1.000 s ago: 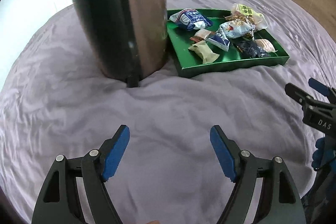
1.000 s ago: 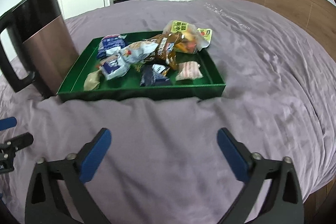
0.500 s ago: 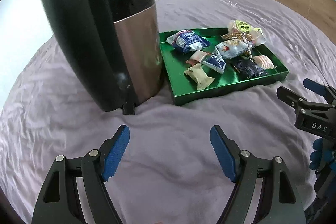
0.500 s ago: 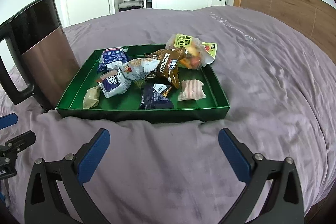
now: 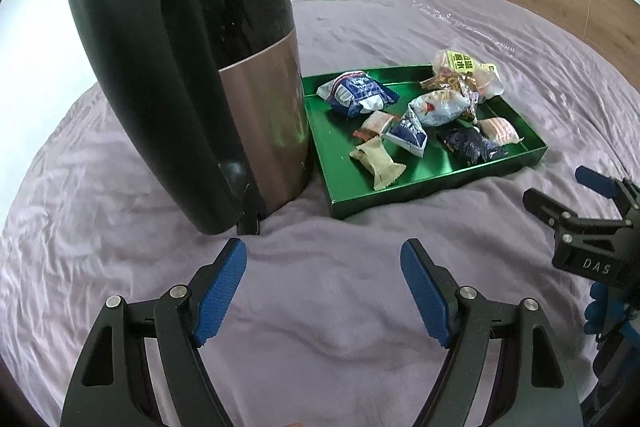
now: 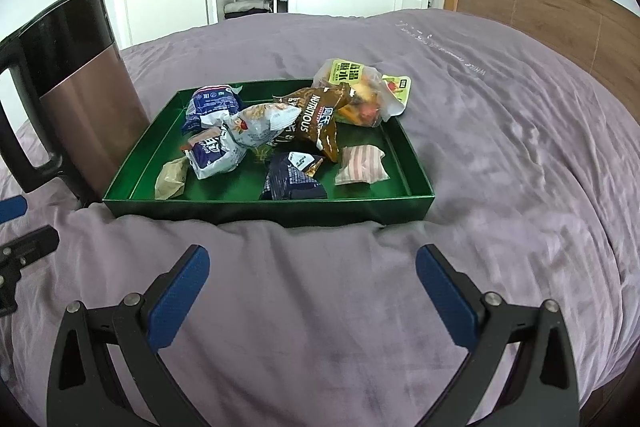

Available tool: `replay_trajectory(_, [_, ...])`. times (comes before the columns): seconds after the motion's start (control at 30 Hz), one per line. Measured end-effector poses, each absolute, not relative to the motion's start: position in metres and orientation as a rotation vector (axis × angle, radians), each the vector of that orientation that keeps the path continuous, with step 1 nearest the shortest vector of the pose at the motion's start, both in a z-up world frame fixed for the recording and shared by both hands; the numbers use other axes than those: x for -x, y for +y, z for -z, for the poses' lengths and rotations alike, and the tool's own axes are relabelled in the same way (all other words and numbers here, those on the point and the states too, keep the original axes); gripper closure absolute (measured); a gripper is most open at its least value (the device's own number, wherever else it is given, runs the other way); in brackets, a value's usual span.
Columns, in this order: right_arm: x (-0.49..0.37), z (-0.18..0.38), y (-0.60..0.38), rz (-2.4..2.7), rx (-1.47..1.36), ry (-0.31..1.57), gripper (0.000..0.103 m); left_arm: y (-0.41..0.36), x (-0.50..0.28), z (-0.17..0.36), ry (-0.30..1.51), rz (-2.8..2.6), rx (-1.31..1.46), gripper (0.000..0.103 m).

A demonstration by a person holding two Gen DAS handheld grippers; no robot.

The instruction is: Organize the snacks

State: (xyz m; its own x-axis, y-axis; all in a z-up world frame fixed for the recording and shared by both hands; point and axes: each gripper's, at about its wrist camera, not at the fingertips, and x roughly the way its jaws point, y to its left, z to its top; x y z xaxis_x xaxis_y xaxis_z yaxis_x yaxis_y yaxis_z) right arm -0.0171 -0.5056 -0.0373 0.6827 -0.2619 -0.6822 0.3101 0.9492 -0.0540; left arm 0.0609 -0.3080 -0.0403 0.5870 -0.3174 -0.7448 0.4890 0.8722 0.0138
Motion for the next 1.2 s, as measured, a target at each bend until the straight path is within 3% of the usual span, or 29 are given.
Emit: replay_trajectory(1.2, [0.0157,0.0408,-0.5086,0.323,-0.045,0.782,0.000,-0.3061,-0.0697,0.0473,0.859,0.489,-0.204,0.028])
